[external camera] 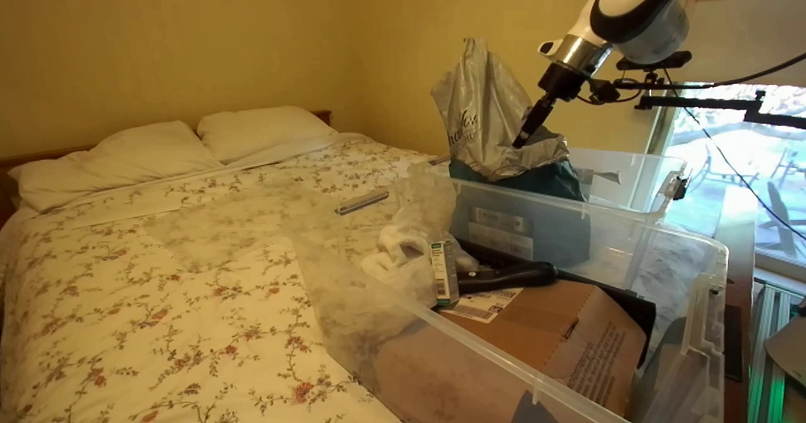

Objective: Pick up the plastic from the box and put it in the other box

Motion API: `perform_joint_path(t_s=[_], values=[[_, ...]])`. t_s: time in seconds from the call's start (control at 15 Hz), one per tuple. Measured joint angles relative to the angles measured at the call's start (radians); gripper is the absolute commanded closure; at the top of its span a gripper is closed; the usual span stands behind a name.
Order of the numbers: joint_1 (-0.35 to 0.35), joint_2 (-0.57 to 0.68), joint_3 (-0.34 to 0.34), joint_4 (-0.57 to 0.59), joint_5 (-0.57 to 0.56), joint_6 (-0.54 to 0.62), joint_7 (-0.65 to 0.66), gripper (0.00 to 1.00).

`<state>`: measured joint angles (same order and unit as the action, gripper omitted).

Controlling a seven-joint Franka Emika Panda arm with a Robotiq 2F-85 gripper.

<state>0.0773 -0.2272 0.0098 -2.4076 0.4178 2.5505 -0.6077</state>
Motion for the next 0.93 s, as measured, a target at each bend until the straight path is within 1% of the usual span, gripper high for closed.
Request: perform_joint_path(t_s=[0.13, 0.2, 0.33, 0.4, 0.53, 0.6, 0.73, 0.87, 0.93], values=[[0.002, 0.055, 0.002, 0.002, -0.034, 0.156, 0.000, 0.96], [0.003, 0.086, 0.000, 0.004, -0.059, 0.234, 0.000, 0.99], [-0.012, 0.156, 0.001, 0.005, -0.127, 0.393, 0.001, 1.00], [-0.025, 0.192, 0.000, 0.004, -0.178, 0.469, 0.013, 1.00], [-0.063, 0.258, -0.022, 0.001, -0.322, 0.593, 0.079, 1.00], [-0.077, 0.286, -0.054, 0.002, -0.394, 0.625, 0.121, 1.00], [-0.077, 0.303, -0.141, 0.002, -0.489, 0.621, 0.176, 1.00], [-0.073, 0.292, -0.208, 0.001, -0.554, 0.563, 0.204, 1.00], [-0.083, 0.284, -0.212, 0.001, -0.572, 0.518, 0.209, 1.00]])
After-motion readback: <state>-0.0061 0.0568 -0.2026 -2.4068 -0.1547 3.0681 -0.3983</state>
